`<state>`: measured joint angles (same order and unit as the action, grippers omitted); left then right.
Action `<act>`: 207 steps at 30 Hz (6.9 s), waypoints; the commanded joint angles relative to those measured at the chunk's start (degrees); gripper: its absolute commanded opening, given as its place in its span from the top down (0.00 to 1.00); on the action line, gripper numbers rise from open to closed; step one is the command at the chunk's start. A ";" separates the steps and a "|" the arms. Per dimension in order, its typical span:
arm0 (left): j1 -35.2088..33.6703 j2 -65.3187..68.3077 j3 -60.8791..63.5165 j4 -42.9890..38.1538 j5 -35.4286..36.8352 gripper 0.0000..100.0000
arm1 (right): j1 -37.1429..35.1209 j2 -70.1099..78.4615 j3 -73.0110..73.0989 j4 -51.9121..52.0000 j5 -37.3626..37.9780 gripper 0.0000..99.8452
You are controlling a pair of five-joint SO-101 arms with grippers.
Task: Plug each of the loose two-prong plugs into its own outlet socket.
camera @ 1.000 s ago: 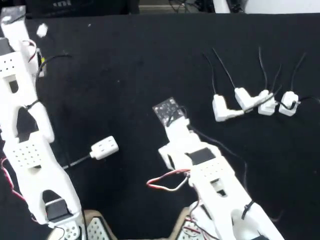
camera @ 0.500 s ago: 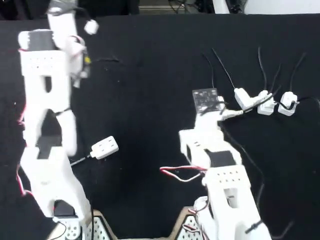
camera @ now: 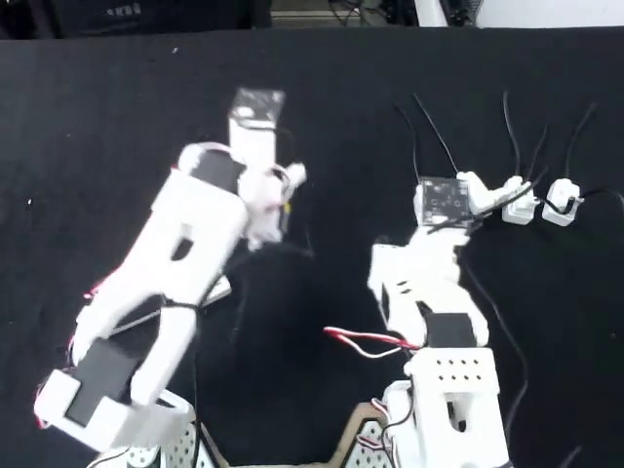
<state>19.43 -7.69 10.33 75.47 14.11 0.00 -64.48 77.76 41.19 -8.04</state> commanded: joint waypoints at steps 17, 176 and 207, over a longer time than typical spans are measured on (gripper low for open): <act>6.46 -10.64 21.23 -27.78 15.21 0.72 | 1.58 -1.36 -0.40 0.00 -1.49 0.89; -34.68 -21.10 50.68 -34.99 -10.11 0.73 | -21.45 42.24 -31.69 14.42 48.62 0.85; -34.68 -21.10 50.77 -34.99 -10.11 0.73 | -25.58 34.33 -19.03 11.52 48.18 0.99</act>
<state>-14.51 -27.38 61.32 41.01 3.30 -28.75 -25.54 58.95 51.12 40.92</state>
